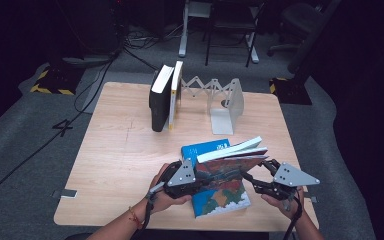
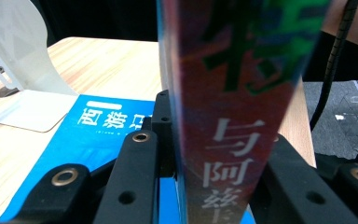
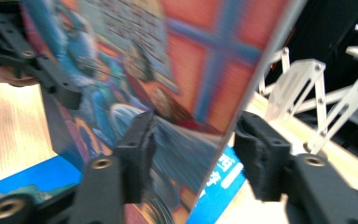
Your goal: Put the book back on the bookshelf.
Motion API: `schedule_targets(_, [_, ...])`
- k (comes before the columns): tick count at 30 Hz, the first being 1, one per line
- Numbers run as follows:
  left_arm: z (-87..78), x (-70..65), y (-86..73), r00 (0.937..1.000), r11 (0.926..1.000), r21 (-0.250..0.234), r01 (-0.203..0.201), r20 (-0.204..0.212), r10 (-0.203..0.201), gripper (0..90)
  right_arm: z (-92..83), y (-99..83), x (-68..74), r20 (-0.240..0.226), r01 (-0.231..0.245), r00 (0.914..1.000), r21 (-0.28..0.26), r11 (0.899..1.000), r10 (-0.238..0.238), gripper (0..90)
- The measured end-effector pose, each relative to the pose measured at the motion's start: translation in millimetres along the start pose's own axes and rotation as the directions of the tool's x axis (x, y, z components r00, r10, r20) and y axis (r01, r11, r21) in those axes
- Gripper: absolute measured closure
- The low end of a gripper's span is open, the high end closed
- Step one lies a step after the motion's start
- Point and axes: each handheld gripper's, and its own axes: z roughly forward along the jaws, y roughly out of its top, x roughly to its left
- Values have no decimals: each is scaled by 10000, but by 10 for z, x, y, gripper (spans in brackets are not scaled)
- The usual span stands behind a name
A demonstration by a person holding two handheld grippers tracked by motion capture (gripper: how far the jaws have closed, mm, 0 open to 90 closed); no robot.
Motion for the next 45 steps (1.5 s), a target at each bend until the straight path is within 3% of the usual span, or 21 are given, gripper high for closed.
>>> schedule_targets(1, [-2,8,-3,10000,10000,-2,31,64,-31,728,33,-27,-28,69,-227,9997,116,9997,226,406])
schedule_targets(4, [0,12,-5,9999,10000,-30,88,84,-88,727,130,-82,-58,-226,-622,9977,447,9971,633,370])
schedule_targets(7, [-3,1,3,10000,10000,-57,79,-53,-79,717,225,-128,-35,-509,-659,9963,673,9956,694,378])
schedule_targets(10, [-24,9,16,9999,9996,-249,118,-47,-119,706,270,-135,-1,-390,-606,9972,738,9954,636,374])
schedule_targets(21, [-102,33,255,10000,9933,-1153,-9,26,12,665,271,-138,9,-269,-681,9972,693,9953,701,390])
schedule_targets(28, [-52,13,353,9997,9937,-1110,-171,-176,152,652,253,-139,13,-253,-666,9973,721,9952,686,402])
schedule_targets(38, [-68,13,397,9996,9933,-1149,-122,-248,95,729,228,-149,12,-245,-638,9975,763,9950,659,390])
schedule_targets(45, [-72,54,396,9998,9933,-1152,-10,-216,-15,733,171,-220,-57,-192,-740,9968,1279,9890,771,323])
